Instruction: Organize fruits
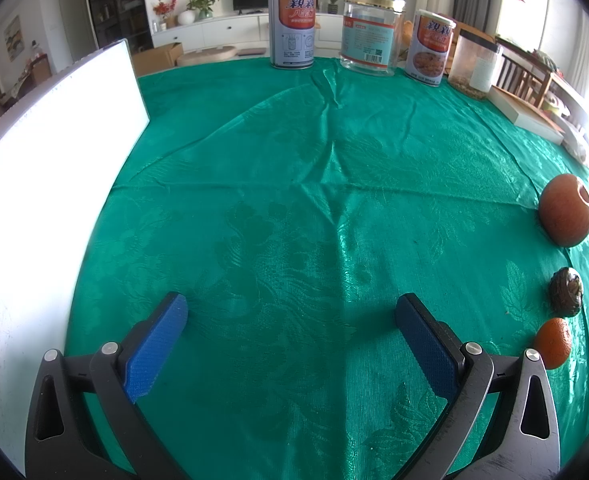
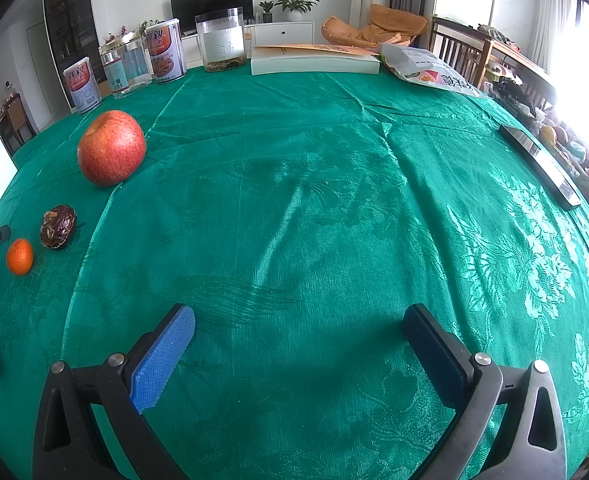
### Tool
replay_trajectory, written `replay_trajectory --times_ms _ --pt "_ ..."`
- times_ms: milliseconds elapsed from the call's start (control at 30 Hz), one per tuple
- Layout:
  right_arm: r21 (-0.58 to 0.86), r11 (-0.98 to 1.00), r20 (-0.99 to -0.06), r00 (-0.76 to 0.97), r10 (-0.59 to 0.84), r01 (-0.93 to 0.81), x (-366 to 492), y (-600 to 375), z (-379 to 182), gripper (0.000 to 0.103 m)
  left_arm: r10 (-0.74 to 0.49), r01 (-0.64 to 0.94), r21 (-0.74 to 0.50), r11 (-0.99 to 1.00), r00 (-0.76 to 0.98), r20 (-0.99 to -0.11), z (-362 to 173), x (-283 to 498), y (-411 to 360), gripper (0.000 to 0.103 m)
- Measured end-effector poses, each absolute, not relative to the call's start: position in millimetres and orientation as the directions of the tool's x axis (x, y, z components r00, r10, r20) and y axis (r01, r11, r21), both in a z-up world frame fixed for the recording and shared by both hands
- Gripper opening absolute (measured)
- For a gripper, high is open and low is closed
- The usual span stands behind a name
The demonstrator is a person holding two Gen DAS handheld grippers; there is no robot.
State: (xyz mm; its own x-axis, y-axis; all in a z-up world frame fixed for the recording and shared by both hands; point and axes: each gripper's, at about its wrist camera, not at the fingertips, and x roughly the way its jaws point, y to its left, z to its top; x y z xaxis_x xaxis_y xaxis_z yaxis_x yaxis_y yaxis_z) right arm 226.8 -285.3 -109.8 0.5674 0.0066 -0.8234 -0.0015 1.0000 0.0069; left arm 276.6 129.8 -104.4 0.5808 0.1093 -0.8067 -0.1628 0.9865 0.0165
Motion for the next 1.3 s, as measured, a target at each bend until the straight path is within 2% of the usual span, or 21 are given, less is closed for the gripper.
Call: replay_trajectory --times_ms 1300 --pt "0.008 1.0 -0.823 0.568 0.003 0.007 225.7 -288.1 -110.9 0.103 0.11 -0.163 0.017 0.986 0.581 -0.807 -104.3 276.6 129.8 0.103"
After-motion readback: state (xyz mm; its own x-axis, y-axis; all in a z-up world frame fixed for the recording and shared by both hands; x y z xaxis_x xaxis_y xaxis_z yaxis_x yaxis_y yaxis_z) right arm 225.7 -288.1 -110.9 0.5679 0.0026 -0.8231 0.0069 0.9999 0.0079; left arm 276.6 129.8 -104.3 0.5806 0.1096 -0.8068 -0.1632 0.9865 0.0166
